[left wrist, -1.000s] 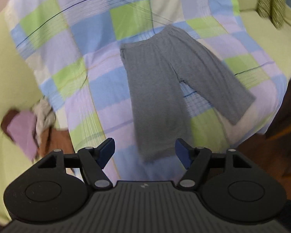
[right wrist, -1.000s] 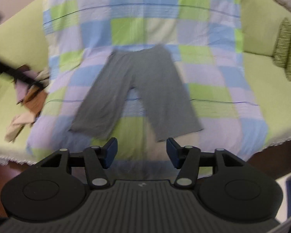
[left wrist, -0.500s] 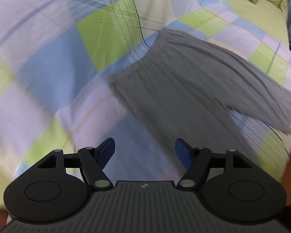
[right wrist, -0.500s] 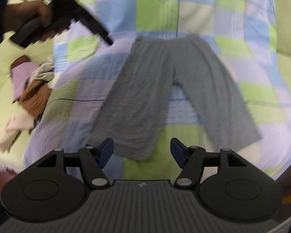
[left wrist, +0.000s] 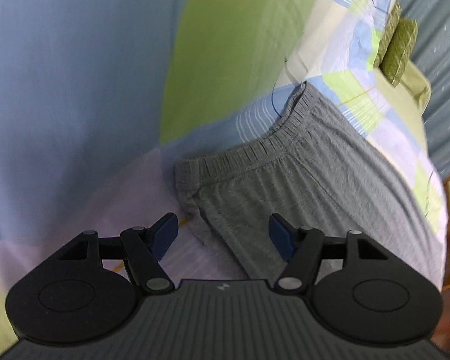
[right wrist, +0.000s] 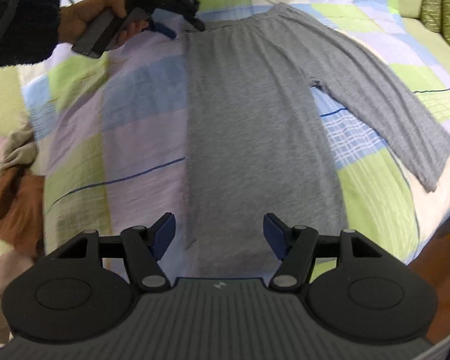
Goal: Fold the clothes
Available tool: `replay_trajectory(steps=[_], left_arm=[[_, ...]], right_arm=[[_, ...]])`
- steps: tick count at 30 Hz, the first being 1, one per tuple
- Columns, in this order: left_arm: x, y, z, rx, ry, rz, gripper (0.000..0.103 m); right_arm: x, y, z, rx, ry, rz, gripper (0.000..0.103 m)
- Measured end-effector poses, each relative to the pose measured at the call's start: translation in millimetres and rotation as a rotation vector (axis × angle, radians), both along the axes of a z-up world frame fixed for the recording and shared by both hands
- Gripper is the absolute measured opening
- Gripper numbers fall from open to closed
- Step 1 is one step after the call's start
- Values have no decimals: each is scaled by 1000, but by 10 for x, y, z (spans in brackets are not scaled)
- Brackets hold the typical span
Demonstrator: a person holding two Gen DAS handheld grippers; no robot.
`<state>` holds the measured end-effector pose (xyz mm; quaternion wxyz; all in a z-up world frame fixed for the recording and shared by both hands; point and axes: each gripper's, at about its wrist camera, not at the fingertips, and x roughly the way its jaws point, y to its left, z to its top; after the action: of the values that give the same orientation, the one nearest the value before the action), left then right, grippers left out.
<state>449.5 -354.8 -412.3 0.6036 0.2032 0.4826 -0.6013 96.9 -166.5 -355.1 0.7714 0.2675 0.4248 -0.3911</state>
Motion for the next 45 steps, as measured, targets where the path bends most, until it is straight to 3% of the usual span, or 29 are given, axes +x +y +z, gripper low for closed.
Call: replay_trajectory(steps=[5, 6, 7, 9, 12, 13, 15, 18, 21, 22, 23, 28, 34, 39, 45], left_arm=[[88, -89, -65, -62, 11, -36, 62], [86, -92, -72, -76, 16, -47, 36], [78, -134, -76, -79, 29, -69, 0], [44, -202, -69, -81, 46, -107, 1], [-18, -209, -69, -91, 3, -148, 1], [16, -193, -66, -90, 11, -137, 1], [84, -163, -63, -88, 27, -115, 1], [111, -143, -79, -86, 29, -110, 1], [84, -156, -99, -80, 10, -126, 1], [79, -164, -106, -78, 3, -129, 1], [77, -174, -109, -76, -5, -131, 1], [-2, -203, 29, -69, -31, -127, 0], [-302, -427, 496, -107, -51, -84, 0], [-692, -925, 711, -113, -86, -34, 0], [-1069, -1506, 588, -53, -176, 26, 1]], right_arm=[[24, -84, 8, -34, 14, -85, 61], [46, -56, 11, -63, 30, -84, 61], [71, -4, 0, -81, 47, -66, 61], [124, 113, -30, -112, 81, -20, 60], [217, 322, -85, -156, 139, 79, 51], [248, 360, -102, -170, 152, 108, 45], [360, 513, -167, -224, 222, 206, 45], [437, 639, -210, -253, 232, 265, 43], [521, 733, -347, -247, 302, 309, 29], [516, 732, -384, -238, 299, 312, 20], [506, 725, -417, -228, 293, 313, 0], [240, 396, -209, -164, 172, 183, 0], [-713, -497, 328, -66, -59, -80, 0], [-1350, -1217, 413, -54, -81, -175, 0], [-1783, -1978, 302, -46, -78, -154, 0]])
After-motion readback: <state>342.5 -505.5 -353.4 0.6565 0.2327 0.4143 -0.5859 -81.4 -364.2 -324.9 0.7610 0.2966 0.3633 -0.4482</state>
